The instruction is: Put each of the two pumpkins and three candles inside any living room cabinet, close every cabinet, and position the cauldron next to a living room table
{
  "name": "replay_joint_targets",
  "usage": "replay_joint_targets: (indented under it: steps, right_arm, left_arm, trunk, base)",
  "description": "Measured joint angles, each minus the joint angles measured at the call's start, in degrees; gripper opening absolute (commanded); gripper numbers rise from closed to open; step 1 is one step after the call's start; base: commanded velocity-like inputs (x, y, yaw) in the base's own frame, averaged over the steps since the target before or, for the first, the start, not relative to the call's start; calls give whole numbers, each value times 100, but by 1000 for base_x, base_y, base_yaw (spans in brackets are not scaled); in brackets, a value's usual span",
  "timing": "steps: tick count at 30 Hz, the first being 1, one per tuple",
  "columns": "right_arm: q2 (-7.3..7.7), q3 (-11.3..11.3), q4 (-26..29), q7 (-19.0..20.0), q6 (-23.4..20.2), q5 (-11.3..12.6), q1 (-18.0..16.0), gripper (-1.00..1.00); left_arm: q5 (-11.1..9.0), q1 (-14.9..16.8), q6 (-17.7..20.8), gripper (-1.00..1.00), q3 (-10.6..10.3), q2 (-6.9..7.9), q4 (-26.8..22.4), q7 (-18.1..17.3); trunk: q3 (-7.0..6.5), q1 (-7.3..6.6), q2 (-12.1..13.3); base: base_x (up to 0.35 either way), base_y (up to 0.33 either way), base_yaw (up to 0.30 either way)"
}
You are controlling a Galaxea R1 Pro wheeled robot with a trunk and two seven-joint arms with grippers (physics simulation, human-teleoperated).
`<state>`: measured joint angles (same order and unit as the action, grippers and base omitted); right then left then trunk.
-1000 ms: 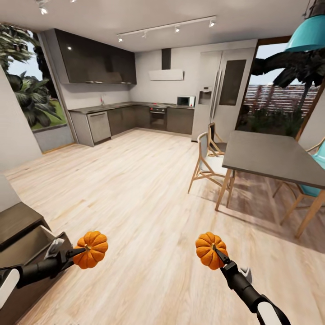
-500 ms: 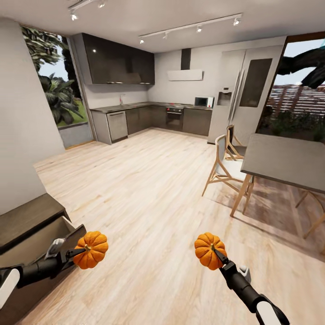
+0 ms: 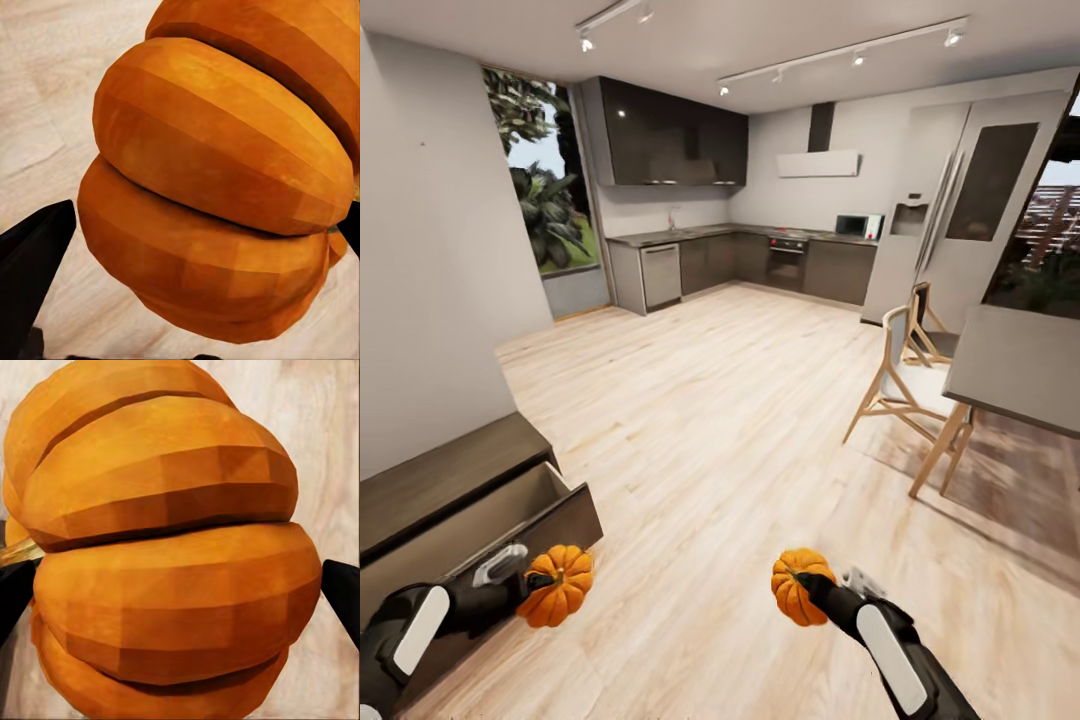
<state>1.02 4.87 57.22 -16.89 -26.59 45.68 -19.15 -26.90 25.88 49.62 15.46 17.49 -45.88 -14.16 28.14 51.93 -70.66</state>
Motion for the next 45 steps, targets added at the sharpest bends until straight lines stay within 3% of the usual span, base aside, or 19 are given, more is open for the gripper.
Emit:
replay_joint_targets:
  steps: [4, 7, 9, 10, 11, 14, 18, 21, 24, 29, 32, 45]
  right_arm:
    - [-13, 550, 152, -1496, -145, -7, -38, -100]
    - [-183, 944, 243, -2680, -310, 8, -50, -100]
    - [-310, 1189, 421, -3514, -356, 7, -53, -100]
    - [-333, 1242, 461, -3633, -358, 11, -53, -100]
    - [-395, 1464, 571, -3984, -460, 17, -53, -100]
    - [-461, 1723, 758, -4208, -685, 43, -54, -100]
    - [-476, 1781, 840, -4187, -792, 32, -54, -100]
    - [-468, 1763, 857, -3924, -795, 44, -54, -100]
    - [-426, 1757, 859, -3507, -800, 47, -56, -100]
    - [-208, 1678, 837, -2346, -780, 27, -55, -100]
    - [-132, 1661, 825, -2017, -751, 9, -55, -100]
    - [-170, 1662, 839, -1971, -748, 18, -53, -100]
  left_arm:
    - [35, -4, -11, -100, 1, -165, -36, 878]
    - [-23, -4, -23, -100, -120, -281, -41, 1447]
    - [-18, 2, -235, -100, -347, -320, -43, 1812]
    - [-33, 3, -283, -100, -394, -323, -43, 1858]
    - [-72, 1, -392, -100, -537, -326, -44, 1980]
    - [-78, 4, -455, -100, -653, -340, -43, 2060]
    - [-89, 2, -470, -100, -688, -397, -44, 2073]
    - [-78, 3, -471, -100, -692, -410, -44, 2075]
    - [-75, 2, -471, -100, -695, -418, -43, 2076]
    - [-70, 1, -463, -100, -697, -428, -44, 2077]
    - [-78, 1, -466, -100, -695, -438, -44, 2073]
    - [-74, 2, -463, -100, -694, -450, -43, 2044]
  trunk:
    - [-44, -88, 160]
    - [-77, -154, 281]
    - [-99, -198, 361]
    - [-110, -220, 401]
    - [-121, -242, 441]
    - [-153, -308, 561]
    - [-195, -396, 722]
    - [-225, -461, 842]
    - [-255, -527, 962]
    - [-304, -637, 1163]
    - [-330, -682, 1244]
    - [-321, -682, 1244]
  base:
    - [0, 0, 211]
    - [0, 0, 207]
    - [0, 0, 203]
    - [0, 0, 202]
    - [0, 0, 202]
    - [0, 0, 201]
    - [0, 0, 187]
    - [0, 0, 178]
    - [0, 0, 177]
    - [0, 0, 135]
    - [0, 0, 17]
    - [0, -97, 85]
